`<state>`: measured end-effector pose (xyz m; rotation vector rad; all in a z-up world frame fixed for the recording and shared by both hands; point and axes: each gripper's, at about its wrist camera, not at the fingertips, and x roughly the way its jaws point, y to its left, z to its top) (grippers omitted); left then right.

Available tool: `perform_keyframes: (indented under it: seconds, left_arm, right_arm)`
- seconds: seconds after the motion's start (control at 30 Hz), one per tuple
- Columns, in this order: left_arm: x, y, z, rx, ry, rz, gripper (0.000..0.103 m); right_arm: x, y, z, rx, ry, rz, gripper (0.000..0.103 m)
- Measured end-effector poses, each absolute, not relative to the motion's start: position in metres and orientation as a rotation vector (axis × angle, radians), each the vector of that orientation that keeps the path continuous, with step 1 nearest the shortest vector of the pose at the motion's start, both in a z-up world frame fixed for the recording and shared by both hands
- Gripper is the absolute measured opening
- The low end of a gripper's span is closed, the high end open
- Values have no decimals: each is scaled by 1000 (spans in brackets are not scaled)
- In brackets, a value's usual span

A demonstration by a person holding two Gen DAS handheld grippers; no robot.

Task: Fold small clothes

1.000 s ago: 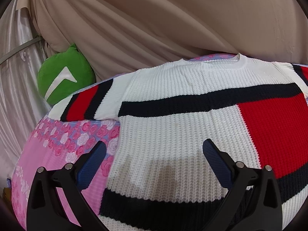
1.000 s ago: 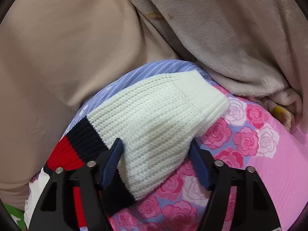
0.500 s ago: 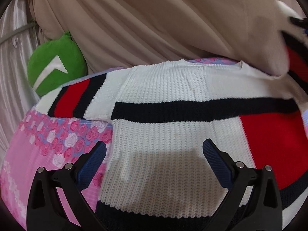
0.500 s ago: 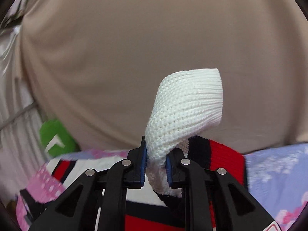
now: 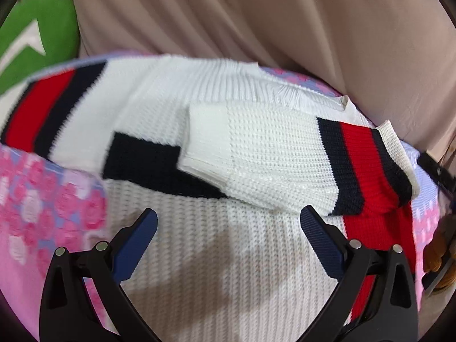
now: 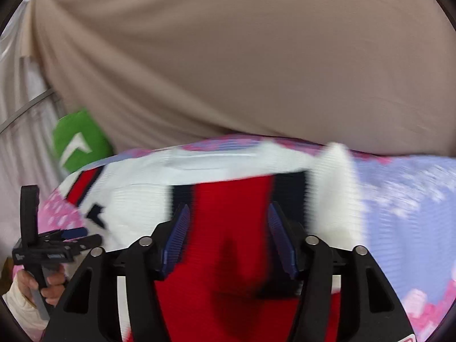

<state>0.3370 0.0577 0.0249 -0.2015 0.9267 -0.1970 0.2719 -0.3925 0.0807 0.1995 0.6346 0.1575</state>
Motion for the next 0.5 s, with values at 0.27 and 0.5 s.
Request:
perform_keyframes:
  seconds: [0.27,0.5]
  left_arm:
    - [374,34,32,-235,939,-285,46]
    - [379,32,108,-179,690,-264,8]
  right_arm:
    - [312,-446,47,321,775,45,64]
    - [291,-445,93,393,510,186,10]
